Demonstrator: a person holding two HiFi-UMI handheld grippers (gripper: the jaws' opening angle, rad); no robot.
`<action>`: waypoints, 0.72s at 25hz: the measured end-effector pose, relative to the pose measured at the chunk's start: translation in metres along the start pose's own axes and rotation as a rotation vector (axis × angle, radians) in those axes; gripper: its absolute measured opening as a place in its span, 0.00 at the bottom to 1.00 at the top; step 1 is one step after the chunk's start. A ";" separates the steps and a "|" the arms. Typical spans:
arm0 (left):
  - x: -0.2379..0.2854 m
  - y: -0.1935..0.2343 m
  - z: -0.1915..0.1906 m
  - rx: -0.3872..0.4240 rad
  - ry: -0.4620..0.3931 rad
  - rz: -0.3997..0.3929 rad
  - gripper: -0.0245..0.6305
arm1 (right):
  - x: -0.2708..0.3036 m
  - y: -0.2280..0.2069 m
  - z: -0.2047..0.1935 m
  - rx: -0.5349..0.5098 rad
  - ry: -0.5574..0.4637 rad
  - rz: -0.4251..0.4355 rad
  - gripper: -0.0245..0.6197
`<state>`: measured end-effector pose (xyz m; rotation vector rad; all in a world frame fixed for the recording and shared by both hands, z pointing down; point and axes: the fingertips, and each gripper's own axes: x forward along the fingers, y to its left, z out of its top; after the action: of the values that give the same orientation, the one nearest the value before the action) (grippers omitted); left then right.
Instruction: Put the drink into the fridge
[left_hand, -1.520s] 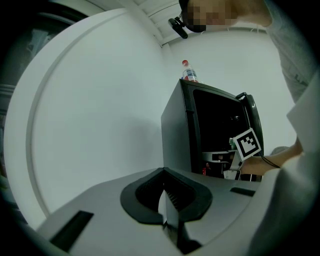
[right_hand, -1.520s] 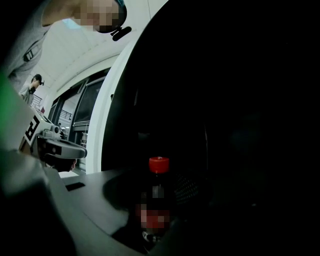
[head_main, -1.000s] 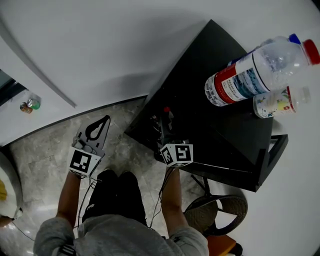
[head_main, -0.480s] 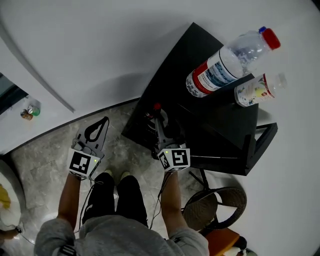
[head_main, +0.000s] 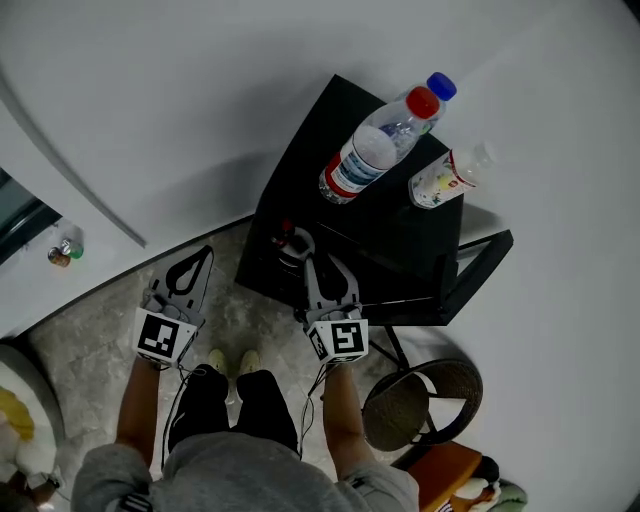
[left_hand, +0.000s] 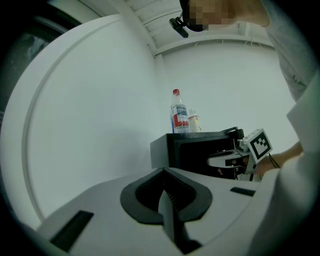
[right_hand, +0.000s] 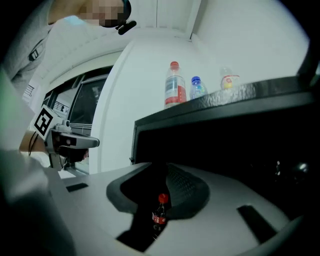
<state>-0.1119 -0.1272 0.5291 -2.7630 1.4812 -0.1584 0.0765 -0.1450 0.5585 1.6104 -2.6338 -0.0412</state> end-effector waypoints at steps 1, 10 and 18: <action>-0.001 -0.001 0.009 0.003 -0.005 -0.003 0.04 | -0.004 0.000 0.007 -0.005 0.005 -0.002 0.19; -0.014 -0.006 0.080 0.028 -0.029 -0.019 0.04 | -0.036 0.004 0.090 -0.002 -0.032 -0.044 0.14; -0.038 -0.020 0.127 0.042 -0.032 -0.036 0.04 | -0.063 0.010 0.145 -0.001 -0.069 -0.081 0.12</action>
<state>-0.1046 -0.0905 0.4001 -2.7467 1.4051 -0.1439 0.0879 -0.0856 0.4125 1.7449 -2.6163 -0.1033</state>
